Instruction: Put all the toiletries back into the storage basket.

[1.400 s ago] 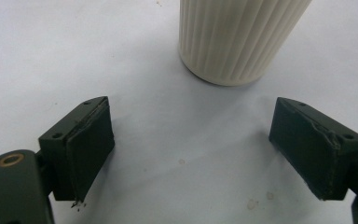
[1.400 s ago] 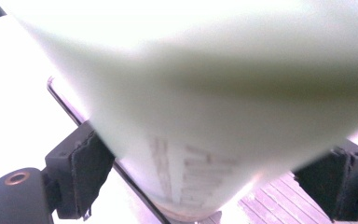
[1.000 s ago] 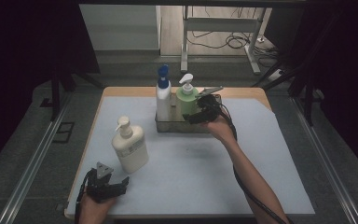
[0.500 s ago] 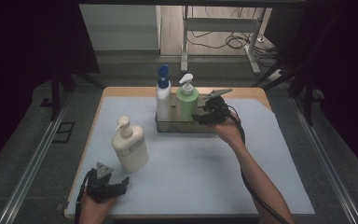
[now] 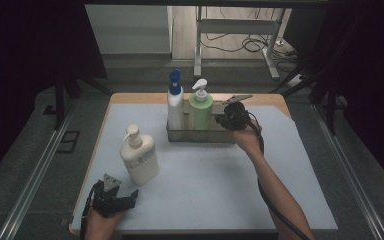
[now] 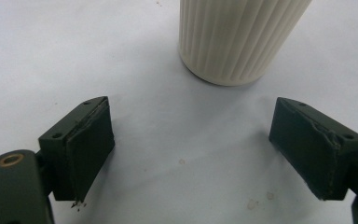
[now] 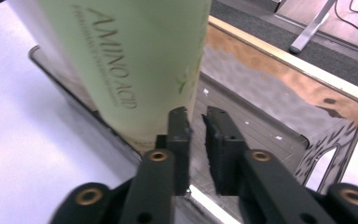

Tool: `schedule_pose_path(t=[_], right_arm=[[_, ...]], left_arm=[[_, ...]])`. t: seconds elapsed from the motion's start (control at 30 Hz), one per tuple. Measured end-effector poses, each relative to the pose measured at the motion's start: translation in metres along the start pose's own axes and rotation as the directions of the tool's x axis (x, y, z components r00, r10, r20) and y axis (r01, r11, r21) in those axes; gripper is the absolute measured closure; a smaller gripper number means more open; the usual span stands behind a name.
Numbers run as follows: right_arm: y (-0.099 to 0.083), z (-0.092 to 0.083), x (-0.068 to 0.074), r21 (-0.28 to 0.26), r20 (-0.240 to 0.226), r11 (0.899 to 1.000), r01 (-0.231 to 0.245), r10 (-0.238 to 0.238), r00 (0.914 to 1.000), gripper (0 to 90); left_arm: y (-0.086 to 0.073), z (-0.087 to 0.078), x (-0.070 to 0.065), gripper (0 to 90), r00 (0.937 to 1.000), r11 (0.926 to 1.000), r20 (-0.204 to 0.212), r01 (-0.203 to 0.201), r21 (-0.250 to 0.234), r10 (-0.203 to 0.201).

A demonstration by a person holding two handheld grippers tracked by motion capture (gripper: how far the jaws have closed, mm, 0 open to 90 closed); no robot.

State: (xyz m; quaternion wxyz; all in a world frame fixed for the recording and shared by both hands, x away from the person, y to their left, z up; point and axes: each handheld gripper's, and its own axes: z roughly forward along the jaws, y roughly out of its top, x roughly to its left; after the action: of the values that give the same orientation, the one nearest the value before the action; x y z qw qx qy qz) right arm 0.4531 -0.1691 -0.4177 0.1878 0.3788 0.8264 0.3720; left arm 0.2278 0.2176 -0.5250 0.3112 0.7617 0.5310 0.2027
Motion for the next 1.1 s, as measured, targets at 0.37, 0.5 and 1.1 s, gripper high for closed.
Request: schedule_pose_path(t=[0.37, 0.5, 1.1], right_arm=[[0.000, 0.024, -0.008, 0.026, 0.015, 0.999, -0.048, 0.047, 0.9988, 89.6], [-0.001, 0.032, -0.011, 0.032, 0.010, 0.998, -0.058, 0.058, 0.9983, 89.4], [0.000, 0.051, -0.015, 0.049, -0.044, 0.997, -0.063, 0.065, 0.9969, 89.4]], left_arm=[[0.000, 0.000, 0.000, 13.4, 1.0000, 1.0000, 0.000, 0.001, 0.000, -0.001], [0.000, 0.000, 0.000, 13.4, 1.0000, 1.0000, 0.000, 0.000, 0.000, 0.000], [0.000, 0.000, 0.000, 13.4, 1.0000, 1.0000, 0.000, 0.000, 0.002, 0.000]])
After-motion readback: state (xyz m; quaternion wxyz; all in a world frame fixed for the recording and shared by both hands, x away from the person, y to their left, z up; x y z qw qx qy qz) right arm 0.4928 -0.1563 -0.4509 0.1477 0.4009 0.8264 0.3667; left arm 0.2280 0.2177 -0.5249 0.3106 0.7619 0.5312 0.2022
